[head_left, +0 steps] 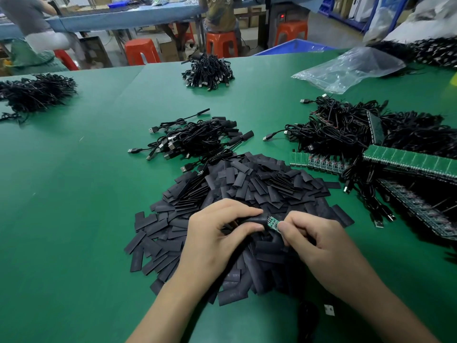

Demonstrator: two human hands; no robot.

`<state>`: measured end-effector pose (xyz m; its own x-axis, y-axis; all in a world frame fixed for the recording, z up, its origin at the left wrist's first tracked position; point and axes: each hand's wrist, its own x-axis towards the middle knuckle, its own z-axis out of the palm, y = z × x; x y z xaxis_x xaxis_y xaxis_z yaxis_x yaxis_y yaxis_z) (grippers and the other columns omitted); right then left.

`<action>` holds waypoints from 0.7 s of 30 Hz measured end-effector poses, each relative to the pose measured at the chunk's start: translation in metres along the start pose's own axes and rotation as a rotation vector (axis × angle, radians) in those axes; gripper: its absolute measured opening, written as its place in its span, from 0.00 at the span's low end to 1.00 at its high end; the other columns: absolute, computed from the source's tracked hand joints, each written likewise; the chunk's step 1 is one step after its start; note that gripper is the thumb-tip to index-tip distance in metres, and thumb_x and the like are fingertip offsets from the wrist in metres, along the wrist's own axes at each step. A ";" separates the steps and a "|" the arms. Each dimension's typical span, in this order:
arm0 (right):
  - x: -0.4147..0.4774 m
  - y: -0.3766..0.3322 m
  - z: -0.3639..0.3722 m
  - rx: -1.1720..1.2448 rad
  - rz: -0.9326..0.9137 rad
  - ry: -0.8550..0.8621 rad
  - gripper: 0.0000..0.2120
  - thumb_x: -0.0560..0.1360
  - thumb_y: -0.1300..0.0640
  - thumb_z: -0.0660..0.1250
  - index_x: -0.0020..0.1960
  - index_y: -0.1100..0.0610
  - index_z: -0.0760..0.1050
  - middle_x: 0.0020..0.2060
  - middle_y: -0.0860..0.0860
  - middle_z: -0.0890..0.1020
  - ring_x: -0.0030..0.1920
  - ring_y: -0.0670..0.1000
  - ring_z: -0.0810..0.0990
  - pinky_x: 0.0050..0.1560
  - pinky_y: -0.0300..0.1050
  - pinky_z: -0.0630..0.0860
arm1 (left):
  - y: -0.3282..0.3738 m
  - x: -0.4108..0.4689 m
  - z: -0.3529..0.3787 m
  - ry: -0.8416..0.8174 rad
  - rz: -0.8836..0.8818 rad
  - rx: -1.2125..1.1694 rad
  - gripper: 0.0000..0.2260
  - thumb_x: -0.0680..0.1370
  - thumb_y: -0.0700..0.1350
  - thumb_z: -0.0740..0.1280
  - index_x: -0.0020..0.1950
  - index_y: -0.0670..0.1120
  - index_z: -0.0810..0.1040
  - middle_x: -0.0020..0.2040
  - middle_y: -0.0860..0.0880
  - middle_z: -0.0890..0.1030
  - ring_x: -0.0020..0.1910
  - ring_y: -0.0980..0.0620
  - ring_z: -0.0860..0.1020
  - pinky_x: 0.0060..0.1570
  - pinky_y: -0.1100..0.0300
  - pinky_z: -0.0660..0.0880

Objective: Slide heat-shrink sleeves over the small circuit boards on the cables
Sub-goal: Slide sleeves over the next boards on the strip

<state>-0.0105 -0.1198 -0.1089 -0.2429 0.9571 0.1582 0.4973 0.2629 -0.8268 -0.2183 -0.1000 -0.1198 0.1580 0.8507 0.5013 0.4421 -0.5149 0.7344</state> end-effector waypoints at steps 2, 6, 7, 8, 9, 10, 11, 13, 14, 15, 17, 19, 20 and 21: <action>0.000 0.000 0.000 -0.007 -0.002 -0.015 0.16 0.81 0.48 0.63 0.36 0.53 0.72 0.25 0.45 0.68 0.26 0.43 0.64 0.28 0.40 0.60 | -0.001 0.001 -0.004 -0.038 0.014 0.023 0.08 0.73 0.45 0.78 0.52 0.47 0.88 0.48 0.56 0.85 0.49 0.56 0.83 0.50 0.65 0.76; -0.001 0.001 0.002 -0.019 -0.016 -0.062 0.17 0.80 0.46 0.63 0.36 0.53 0.71 0.25 0.45 0.69 0.27 0.44 0.65 0.29 0.38 0.61 | -0.006 0.004 -0.014 -0.157 0.035 0.023 0.09 0.73 0.44 0.78 0.52 0.47 0.88 0.48 0.55 0.85 0.49 0.55 0.83 0.49 0.62 0.78; -0.001 0.001 0.002 -0.026 -0.019 -0.075 0.16 0.80 0.46 0.63 0.36 0.53 0.71 0.26 0.45 0.69 0.27 0.44 0.66 0.29 0.38 0.61 | -0.006 0.005 -0.016 -0.195 0.039 0.013 0.08 0.73 0.44 0.78 0.52 0.47 0.88 0.48 0.54 0.85 0.49 0.55 0.83 0.50 0.61 0.78; -0.001 0.002 0.002 -0.030 -0.017 -0.088 0.16 0.80 0.46 0.64 0.36 0.52 0.71 0.26 0.45 0.70 0.28 0.44 0.66 0.30 0.38 0.62 | -0.007 0.006 -0.018 -0.226 0.042 0.004 0.08 0.73 0.43 0.79 0.52 0.47 0.88 0.48 0.54 0.85 0.49 0.55 0.83 0.50 0.61 0.78; -0.001 0.002 0.001 -0.030 -0.012 -0.101 0.16 0.80 0.46 0.64 0.36 0.51 0.71 0.26 0.45 0.70 0.28 0.43 0.66 0.30 0.37 0.62 | -0.008 0.007 -0.019 -0.249 0.045 -0.002 0.08 0.73 0.43 0.79 0.52 0.47 0.88 0.48 0.54 0.85 0.49 0.55 0.83 0.50 0.61 0.78; -0.001 0.002 0.000 -0.026 -0.006 -0.111 0.16 0.80 0.46 0.64 0.36 0.51 0.71 0.26 0.45 0.70 0.28 0.43 0.66 0.30 0.37 0.63 | -0.009 0.007 -0.020 -0.265 0.047 -0.008 0.09 0.73 0.43 0.79 0.52 0.47 0.88 0.48 0.54 0.85 0.49 0.55 0.83 0.50 0.60 0.79; -0.001 0.003 -0.001 -0.021 -0.001 -0.117 0.16 0.80 0.46 0.64 0.36 0.50 0.72 0.26 0.45 0.70 0.28 0.43 0.66 0.30 0.37 0.63 | -0.009 0.007 -0.021 -0.279 0.048 -0.015 0.09 0.72 0.44 0.79 0.52 0.46 0.88 0.48 0.54 0.85 0.48 0.55 0.83 0.49 0.60 0.79; 0.000 0.003 -0.002 -0.020 0.004 -0.123 0.16 0.80 0.46 0.64 0.36 0.50 0.72 0.26 0.44 0.70 0.28 0.43 0.66 0.30 0.36 0.63 | -0.009 0.007 -0.021 -0.305 0.042 -0.034 0.09 0.72 0.45 0.79 0.52 0.46 0.88 0.47 0.53 0.85 0.47 0.53 0.83 0.47 0.58 0.79; 0.000 0.003 -0.002 -0.024 0.006 -0.124 0.15 0.80 0.46 0.64 0.36 0.50 0.72 0.26 0.44 0.70 0.28 0.43 0.66 0.30 0.36 0.63 | -0.010 0.007 -0.020 -0.317 0.040 -0.039 0.09 0.72 0.45 0.79 0.52 0.46 0.88 0.47 0.53 0.85 0.46 0.53 0.83 0.45 0.57 0.79; 0.000 0.003 -0.002 -0.026 0.009 -0.126 0.15 0.80 0.46 0.64 0.36 0.50 0.71 0.26 0.44 0.70 0.28 0.43 0.66 0.30 0.37 0.63 | -0.010 0.007 -0.020 -0.326 0.039 -0.040 0.09 0.72 0.46 0.78 0.52 0.47 0.88 0.47 0.54 0.85 0.45 0.53 0.83 0.44 0.57 0.78; 0.001 0.004 -0.003 -0.020 0.019 -0.127 0.16 0.80 0.47 0.65 0.36 0.50 0.71 0.26 0.44 0.70 0.28 0.43 0.65 0.31 0.37 0.63 | -0.011 0.007 -0.021 -0.342 0.042 -0.029 0.10 0.73 0.47 0.78 0.53 0.48 0.88 0.46 0.55 0.85 0.43 0.53 0.82 0.42 0.58 0.78; 0.001 0.004 -0.004 -0.012 0.033 -0.131 0.16 0.80 0.48 0.64 0.35 0.51 0.71 0.25 0.43 0.69 0.28 0.43 0.65 0.31 0.37 0.63 | -0.012 0.008 -0.022 -0.354 0.046 -0.014 0.10 0.73 0.48 0.78 0.53 0.49 0.88 0.47 0.56 0.85 0.43 0.53 0.82 0.43 0.59 0.78; 0.001 0.004 -0.004 -0.011 0.039 -0.135 0.16 0.81 0.48 0.64 0.35 0.50 0.71 0.25 0.43 0.69 0.28 0.42 0.65 0.31 0.37 0.63 | -0.012 0.007 -0.022 -0.357 0.052 -0.001 0.10 0.73 0.48 0.78 0.54 0.50 0.88 0.47 0.56 0.85 0.44 0.54 0.83 0.44 0.59 0.78; 0.001 0.005 -0.004 -0.010 0.044 -0.139 0.16 0.81 0.49 0.65 0.35 0.50 0.70 0.25 0.43 0.69 0.27 0.42 0.65 0.30 0.37 0.63 | -0.012 0.007 -0.022 -0.356 0.065 0.021 0.10 0.74 0.49 0.78 0.54 0.50 0.88 0.48 0.56 0.85 0.46 0.56 0.83 0.46 0.59 0.79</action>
<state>-0.0051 -0.1169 -0.1108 -0.3335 0.9417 0.0453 0.5181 0.2232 -0.8257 -0.2418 -0.0902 -0.1149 0.4820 0.8019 0.3530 0.4389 -0.5697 0.6948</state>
